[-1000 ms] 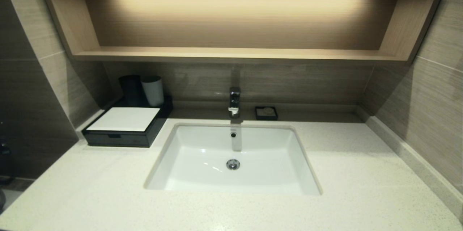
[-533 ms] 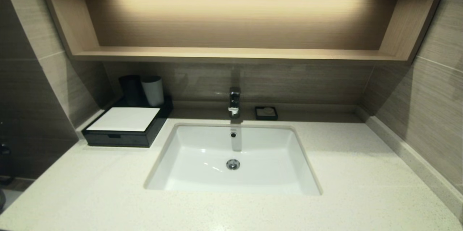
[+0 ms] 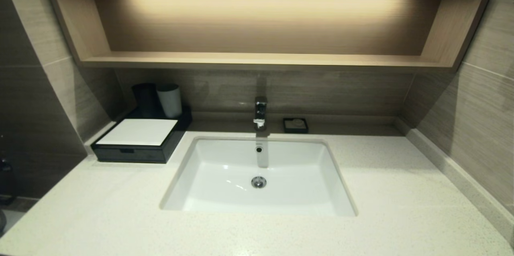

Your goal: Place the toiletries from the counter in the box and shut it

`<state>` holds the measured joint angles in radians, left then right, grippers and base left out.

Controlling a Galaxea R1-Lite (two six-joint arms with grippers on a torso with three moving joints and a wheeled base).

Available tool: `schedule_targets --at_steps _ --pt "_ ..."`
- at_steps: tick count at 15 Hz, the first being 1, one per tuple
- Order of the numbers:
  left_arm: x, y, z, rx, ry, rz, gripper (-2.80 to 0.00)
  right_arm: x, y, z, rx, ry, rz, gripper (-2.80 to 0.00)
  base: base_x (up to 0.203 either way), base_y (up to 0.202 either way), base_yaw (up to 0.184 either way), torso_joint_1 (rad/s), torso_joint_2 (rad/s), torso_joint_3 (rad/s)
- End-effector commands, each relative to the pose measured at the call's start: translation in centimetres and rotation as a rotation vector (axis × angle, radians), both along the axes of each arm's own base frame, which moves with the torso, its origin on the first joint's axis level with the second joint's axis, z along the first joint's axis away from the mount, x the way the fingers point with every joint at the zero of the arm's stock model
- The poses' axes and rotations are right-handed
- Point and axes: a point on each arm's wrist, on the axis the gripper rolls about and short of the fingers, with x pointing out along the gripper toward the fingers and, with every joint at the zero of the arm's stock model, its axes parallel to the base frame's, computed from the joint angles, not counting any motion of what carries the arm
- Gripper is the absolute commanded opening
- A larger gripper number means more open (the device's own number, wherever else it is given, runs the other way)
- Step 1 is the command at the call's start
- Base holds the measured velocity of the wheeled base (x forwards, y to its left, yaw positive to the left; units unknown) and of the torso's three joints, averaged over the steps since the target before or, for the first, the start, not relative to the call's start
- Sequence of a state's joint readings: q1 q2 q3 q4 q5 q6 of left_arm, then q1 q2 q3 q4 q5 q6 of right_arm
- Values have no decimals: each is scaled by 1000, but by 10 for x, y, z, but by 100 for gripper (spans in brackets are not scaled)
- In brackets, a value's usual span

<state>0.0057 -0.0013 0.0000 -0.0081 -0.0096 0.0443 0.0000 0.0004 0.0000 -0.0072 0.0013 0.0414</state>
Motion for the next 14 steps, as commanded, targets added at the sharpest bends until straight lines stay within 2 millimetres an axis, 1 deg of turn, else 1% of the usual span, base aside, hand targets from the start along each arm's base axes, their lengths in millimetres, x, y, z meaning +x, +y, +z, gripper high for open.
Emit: schedule_targets --at_steps 1,14 --pt "0 0 0 0 0 1 -280 0 0 0 0 1 0 -280 0 0 0 0 0 0" --pt "0 0 0 0 0 1 -280 0 0 0 3 -1 2 -280 0 0 0 0 0 0"
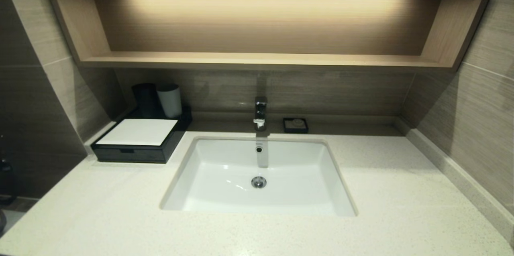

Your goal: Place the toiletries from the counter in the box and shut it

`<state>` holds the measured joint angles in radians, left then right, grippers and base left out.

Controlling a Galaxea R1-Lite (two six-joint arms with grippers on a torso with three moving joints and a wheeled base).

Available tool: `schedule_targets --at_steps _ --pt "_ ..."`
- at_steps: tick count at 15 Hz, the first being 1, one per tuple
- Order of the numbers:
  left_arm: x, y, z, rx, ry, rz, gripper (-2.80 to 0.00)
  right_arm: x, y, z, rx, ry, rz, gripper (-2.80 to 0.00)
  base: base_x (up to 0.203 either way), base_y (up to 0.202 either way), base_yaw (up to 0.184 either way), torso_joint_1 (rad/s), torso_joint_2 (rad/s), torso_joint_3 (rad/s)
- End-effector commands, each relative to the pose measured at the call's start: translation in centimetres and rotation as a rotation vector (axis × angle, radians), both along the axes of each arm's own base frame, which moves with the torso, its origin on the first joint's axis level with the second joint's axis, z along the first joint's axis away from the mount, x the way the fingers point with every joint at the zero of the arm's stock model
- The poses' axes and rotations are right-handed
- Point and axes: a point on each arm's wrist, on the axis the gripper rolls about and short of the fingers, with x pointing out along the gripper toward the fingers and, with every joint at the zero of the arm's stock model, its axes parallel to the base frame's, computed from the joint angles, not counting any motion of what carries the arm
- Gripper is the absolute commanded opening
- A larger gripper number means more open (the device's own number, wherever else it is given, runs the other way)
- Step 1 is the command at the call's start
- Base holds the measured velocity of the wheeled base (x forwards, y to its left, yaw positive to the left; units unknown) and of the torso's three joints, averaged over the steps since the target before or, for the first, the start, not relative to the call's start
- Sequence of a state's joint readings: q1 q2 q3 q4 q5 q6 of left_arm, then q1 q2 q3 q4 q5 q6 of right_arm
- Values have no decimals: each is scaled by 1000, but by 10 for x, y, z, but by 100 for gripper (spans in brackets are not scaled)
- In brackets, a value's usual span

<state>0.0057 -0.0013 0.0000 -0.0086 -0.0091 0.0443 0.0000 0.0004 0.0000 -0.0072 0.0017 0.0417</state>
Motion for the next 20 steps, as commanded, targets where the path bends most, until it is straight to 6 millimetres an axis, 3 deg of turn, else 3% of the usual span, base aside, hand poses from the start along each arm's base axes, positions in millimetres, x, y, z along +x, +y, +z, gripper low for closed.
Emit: schedule_targets --at_steps 1,20 --pt "0 0 0 0 1 0 -280 0 0 0 5 0 0 -280 0 0 0 0 0 0" --pt "0 0 0 0 1 0 -280 0 0 1 6 -2 0 -280 0 0 0 0 0 0"
